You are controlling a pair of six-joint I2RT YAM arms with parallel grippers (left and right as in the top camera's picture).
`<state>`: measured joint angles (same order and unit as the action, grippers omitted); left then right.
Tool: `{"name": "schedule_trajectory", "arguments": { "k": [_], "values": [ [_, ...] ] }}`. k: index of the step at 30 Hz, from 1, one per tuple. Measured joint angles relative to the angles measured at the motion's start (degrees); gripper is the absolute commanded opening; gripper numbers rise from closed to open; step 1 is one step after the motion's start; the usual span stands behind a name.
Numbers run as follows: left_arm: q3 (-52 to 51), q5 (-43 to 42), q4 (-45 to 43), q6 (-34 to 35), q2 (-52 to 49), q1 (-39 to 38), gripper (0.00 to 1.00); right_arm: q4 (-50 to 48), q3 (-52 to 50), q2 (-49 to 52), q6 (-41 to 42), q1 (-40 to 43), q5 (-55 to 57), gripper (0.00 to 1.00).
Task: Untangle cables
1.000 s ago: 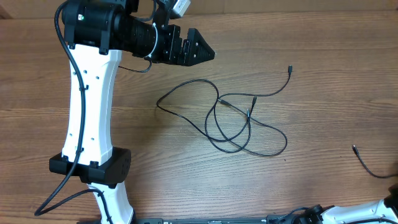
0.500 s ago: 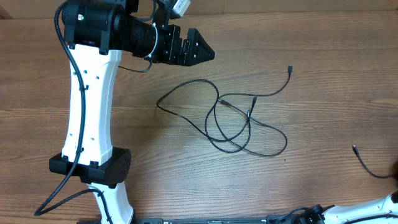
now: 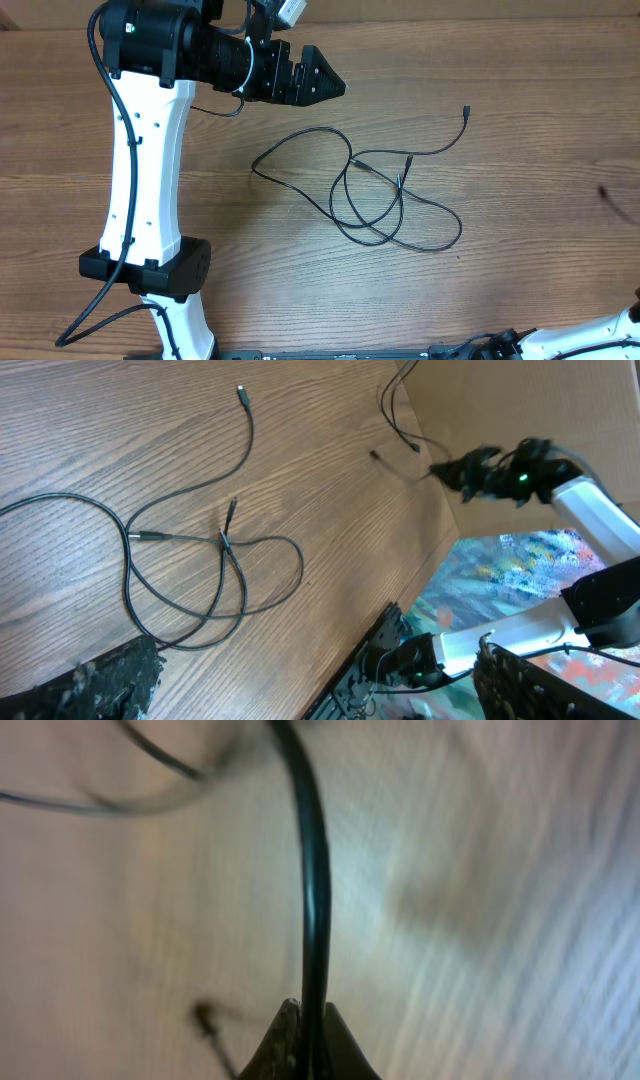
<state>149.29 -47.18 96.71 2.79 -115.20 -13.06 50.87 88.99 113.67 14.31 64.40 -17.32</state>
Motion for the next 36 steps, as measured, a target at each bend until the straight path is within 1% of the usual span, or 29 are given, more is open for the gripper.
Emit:
{"name": "schedule_trajectory", "arguments": {
  "k": [4, 8, 9, 10, 11, 14, 16, 19, 22, 25, 27, 28, 31, 34, 35, 36],
  "values": [
    [0.00, 0.02, -0.02, 0.00, 0.00, -0.74, 1.00, -3.15, 6.54, 0.00, -1.16, 0.02, -0.76, 0.04],
    [0.00, 0.02, -0.02, 0.00, 0.00, -2.73, 1.00, -9.81, 9.27, 0.00, -2.93, 0.02, -1.14, 0.04],
    [0.00, 0.02, -0.02, 0.00, 0.00, -3.45, 1.00, -11.47, 9.33, 0.00, -3.21, 0.00, -1.29, 0.10],
    [0.00, 0.00, -0.02, 0.00, 0.00, -4.42, 1.00, -12.87, 9.33, 0.02, -3.37, 0.02, -1.36, 0.73],
    [0.00, 0.02, -0.02, 0.00, 0.00, -5.20, 1.00, -14.01, 9.33, 0.00, -3.63, 0.00, -1.36, 1.00],
    [0.00, -0.02, -0.02, -0.02, 0.00, -7.61, 1.00, -15.63, 9.33, 0.02, -4.35, 0.00, -1.53, 1.00],
    [0.00, -0.02, -0.02, -0.09, 0.00, -9.01, 0.98, -15.63, 9.33, 0.02, -4.66, 0.00, -1.77, 1.00],
    [0.00, -0.20, -0.02, -1.18, 0.00, -9.86, 0.96, -14.45, 9.33, 0.02, -6.43, -0.07, -5.07, 1.00],
    [0.00, -0.22, -0.02, -2.43, 0.00, -9.77, 0.95, -12.52, 9.35, 0.02, -11.34, -0.63, -14.78, 1.00],
    [0.00, -0.20, 0.00, -3.41, 0.00, -9.40, 0.89, -8.61, 9.38, 0.02, -16.72, -3.19, -23.78, 1.00],
    [0.00, -0.17, -0.04, -4.55, 0.07, -9.22, 0.88, -4.92, 9.38, 0.02, -19.85, -6.01, -26.23, 1.00],
    [0.00, -0.13, 0.00, -5.64, 0.24, -9.03, 0.88, -2.08, 9.38, 0.02, -22.01, -8.92, -26.64, 1.00],
    [0.00, 0.24, -0.02, -7.52, 1.36, -8.63, 0.88, 2.86, 9.40, 0.02, -24.96, -15.17, -25.44, 1.00],
    [-0.02, 3.19, -0.04, -8.61, 4.57, -7.58, 0.88, 7.87, 9.40, 0.02, -28.37, -23.41, -23.47, 1.00],
    [-0.02, 4.59, -0.02, -8.92, 6.29, -7.02, 0.88, 9.44, 9.40, 0.02, -29.73, -27.58, -22.77, 1.00],
    [-0.02, 5.68, -0.04, -9.03, 7.87, -6.54, 0.88, 9.86, 9.40, 0.02, -30.16, -28.92, -22.71, 1.00]
  ]
}}
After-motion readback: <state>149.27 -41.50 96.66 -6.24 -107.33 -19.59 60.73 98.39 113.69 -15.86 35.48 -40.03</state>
